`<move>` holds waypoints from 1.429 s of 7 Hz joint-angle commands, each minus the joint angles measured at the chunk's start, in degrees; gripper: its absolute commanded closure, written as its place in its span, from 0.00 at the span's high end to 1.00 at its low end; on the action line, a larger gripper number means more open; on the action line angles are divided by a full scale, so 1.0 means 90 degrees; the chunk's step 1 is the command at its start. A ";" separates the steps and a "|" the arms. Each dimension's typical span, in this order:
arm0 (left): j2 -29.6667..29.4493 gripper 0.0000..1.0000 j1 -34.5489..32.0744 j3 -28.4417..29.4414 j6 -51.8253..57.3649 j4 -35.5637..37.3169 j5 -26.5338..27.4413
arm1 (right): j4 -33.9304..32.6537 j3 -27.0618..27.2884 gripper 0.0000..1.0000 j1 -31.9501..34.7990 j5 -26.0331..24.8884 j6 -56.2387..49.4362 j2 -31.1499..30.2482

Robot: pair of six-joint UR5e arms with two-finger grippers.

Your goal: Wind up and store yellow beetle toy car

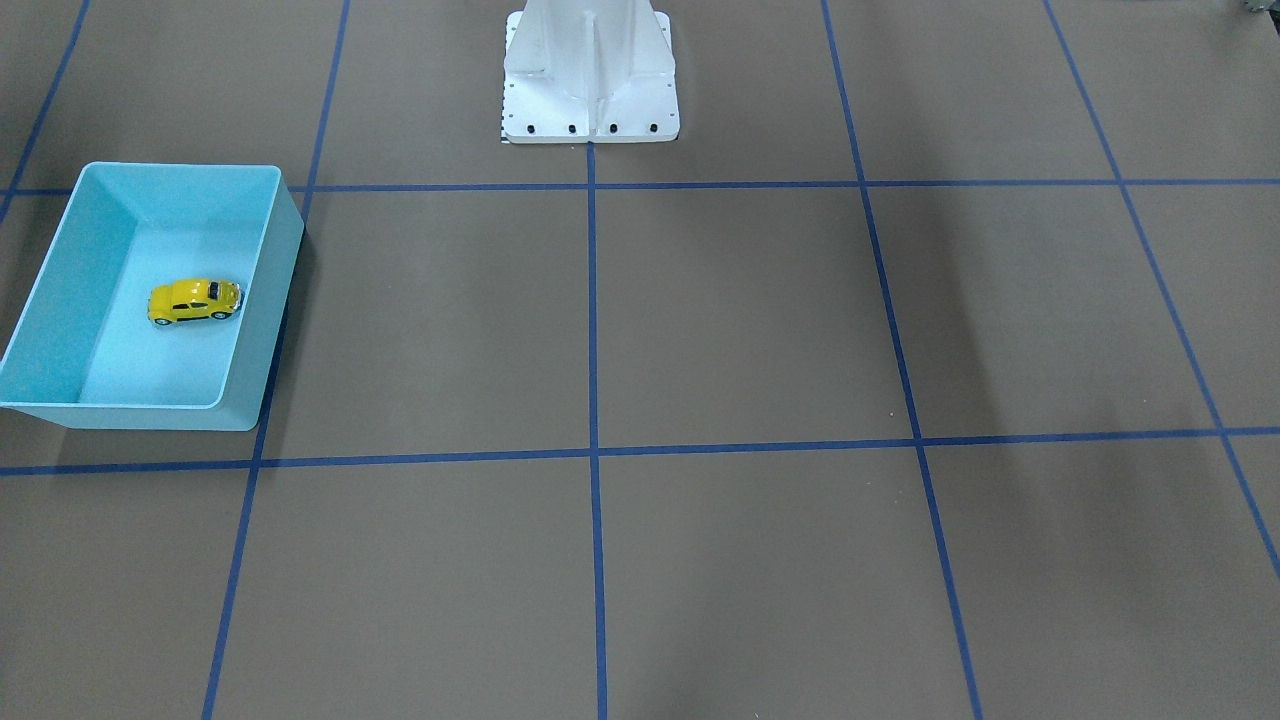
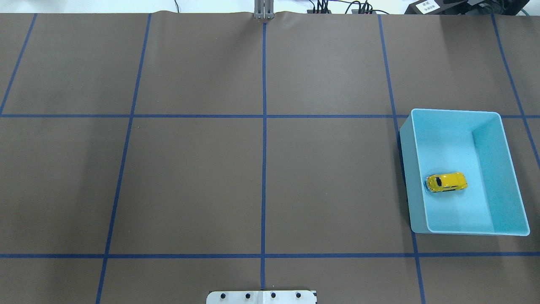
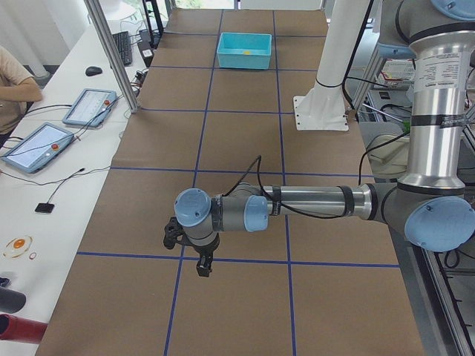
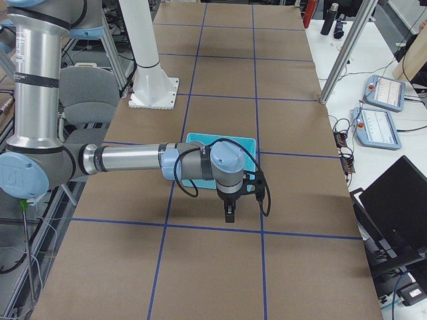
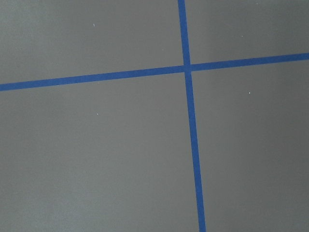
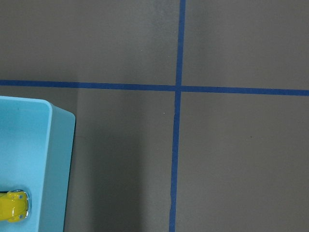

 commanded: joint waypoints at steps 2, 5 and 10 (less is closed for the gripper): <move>-0.0003 1.00 0.0002 -0.0026 -0.0001 0.0000 -0.0003 | -0.0007 -0.0018 1.00 -0.0078 -0.0042 0.0010 0.0155; -0.0003 1.00 0.0002 -0.0026 -0.0001 0.0000 -0.0003 | 0.0002 -0.0155 1.00 -0.0177 -0.0013 0.0000 0.0146; -0.0003 1.00 0.0002 -0.0035 -0.0001 0.0000 -0.0003 | 0.0003 -0.0155 1.00 -0.0186 -0.0013 -0.0010 0.0146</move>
